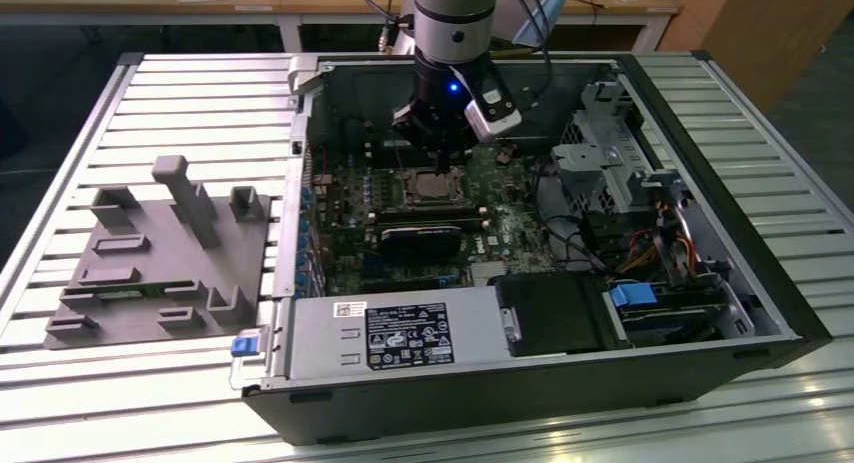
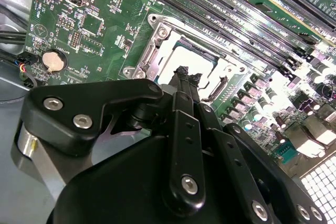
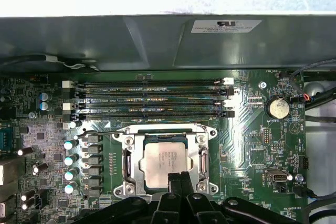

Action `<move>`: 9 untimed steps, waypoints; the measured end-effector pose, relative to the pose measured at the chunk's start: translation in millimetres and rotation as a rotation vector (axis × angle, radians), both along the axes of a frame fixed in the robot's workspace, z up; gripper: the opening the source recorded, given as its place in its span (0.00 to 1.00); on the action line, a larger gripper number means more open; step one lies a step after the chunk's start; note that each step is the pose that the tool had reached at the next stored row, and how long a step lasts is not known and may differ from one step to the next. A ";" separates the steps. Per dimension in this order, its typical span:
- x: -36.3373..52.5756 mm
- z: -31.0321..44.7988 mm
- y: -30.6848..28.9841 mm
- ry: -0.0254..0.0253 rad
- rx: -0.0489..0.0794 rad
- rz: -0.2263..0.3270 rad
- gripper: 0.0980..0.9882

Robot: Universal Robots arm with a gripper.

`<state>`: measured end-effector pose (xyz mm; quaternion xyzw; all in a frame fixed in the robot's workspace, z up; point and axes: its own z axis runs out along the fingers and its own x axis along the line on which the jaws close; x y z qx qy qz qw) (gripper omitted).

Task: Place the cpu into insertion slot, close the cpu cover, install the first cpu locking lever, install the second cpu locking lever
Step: 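Install the first cpu locking lever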

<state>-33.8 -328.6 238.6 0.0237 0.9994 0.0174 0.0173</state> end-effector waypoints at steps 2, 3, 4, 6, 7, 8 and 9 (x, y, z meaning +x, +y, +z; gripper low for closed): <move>-0.3 0.0 0.0 0.0000 0.000 0.000 0.01; -1.6 0.1 0.0 0.0001 0.000 0.000 0.01; -3.4 0.1 0.0 0.0001 0.000 0.000 0.01; -7.6 0.0 0.0 0.0000 0.000 0.000 0.01; -9.8 0.0 0.0 0.0000 0.000 0.000 0.01; -12.1 0.0 0.0 0.0000 0.000 0.000 0.01; -14.2 0.0 0.0 0.0000 0.000 0.000 0.01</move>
